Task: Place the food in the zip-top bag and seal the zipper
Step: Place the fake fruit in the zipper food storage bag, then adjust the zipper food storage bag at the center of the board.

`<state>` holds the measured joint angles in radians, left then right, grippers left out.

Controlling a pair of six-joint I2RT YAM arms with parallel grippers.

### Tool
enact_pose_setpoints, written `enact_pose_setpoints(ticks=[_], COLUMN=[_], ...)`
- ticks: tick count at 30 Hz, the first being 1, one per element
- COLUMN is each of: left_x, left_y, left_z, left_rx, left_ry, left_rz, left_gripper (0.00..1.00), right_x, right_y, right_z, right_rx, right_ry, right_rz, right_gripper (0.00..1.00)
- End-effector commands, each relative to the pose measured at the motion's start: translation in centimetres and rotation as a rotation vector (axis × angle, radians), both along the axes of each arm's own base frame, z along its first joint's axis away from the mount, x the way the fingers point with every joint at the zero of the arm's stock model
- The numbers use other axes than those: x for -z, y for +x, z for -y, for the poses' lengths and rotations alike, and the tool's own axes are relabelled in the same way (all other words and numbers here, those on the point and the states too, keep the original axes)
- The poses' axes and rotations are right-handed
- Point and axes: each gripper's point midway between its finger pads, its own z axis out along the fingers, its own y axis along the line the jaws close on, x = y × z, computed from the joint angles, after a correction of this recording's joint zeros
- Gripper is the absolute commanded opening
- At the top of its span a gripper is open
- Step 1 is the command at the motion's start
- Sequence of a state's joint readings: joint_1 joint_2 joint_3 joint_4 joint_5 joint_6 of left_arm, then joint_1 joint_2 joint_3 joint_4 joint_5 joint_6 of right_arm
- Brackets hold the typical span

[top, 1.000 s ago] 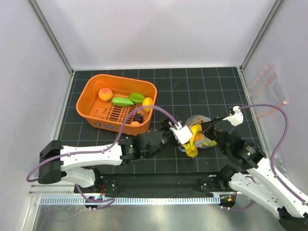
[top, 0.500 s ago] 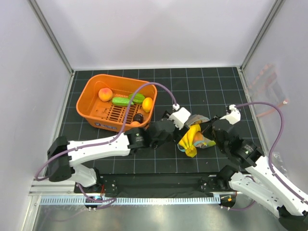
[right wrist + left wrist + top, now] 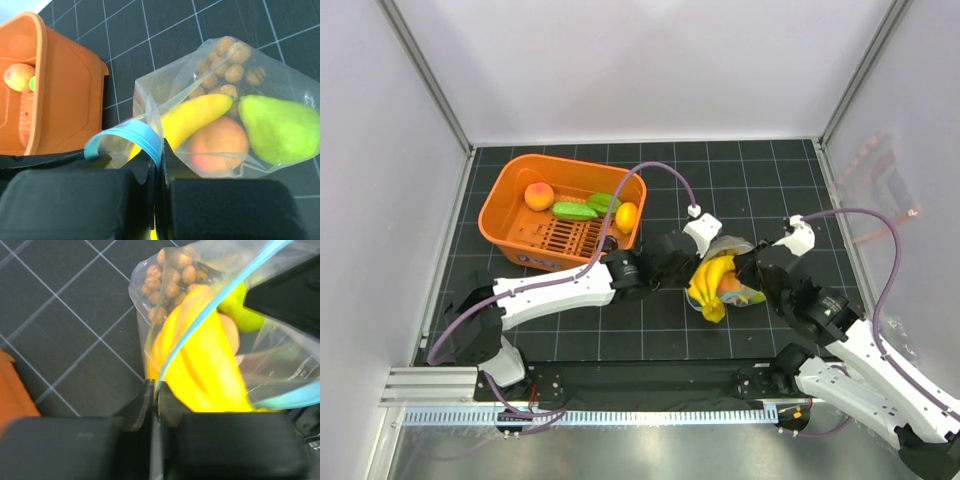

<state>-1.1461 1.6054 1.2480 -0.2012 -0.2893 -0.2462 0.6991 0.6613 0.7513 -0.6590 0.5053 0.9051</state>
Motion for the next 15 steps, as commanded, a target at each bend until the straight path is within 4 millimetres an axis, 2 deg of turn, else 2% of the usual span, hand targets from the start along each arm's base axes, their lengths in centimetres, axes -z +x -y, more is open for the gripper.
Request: enact_pose_setpoints(ticks=[1, 7, 8, 9, 10, 11, 15], left_x=[-2.9, -9.3, -9.7, -9.9, -9.2, -10.5, -12.0], left_y=[1.6, 5.5, 5.5, 6.3, 6.3, 6.5, 6.7], left_z=[0.2, -3.2, -3.2, -4.0, -4.3, -4.2, -4.2], left_rx=[-0.048, -0.136, -0.109, -0.127, -0.127, -0.117, -0.103], left_ry=[-0.068, -0.192, -0.203, -0.196, -0.16, -0.169, -0.195], left_rz=[-0.001, 0.001, -0.028, -0.042, -0.071, -0.056, -0.045], left_gripper=[0.0, 0.0, 0.0, 0.0, 0.0, 0.0, 0.0], right_x=[-1.9, -1.0, -0.8, -0.6, -0.4, -0.1, 0.2], right_y=[0.7, -0.1, -0.2, -0.3, -0.3, -0.5, -0.5], right_z=[0.0, 0.6, 0.6, 0.6, 0.5, 0.1, 0.2], right_rx=[0.001, -0.058, -0.066, -0.073, -0.082, -0.106, -0.111], right_ry=[-0.006, -0.13, -0.142, -0.153, -0.162, -0.159, -0.17], right_rz=[0.059, 0.004, -0.005, -0.018, -0.028, -0.04, -0.045], right_gripper=[0.01, 0.16, 0.31, 0.38, 0.43, 0.48, 0.49])
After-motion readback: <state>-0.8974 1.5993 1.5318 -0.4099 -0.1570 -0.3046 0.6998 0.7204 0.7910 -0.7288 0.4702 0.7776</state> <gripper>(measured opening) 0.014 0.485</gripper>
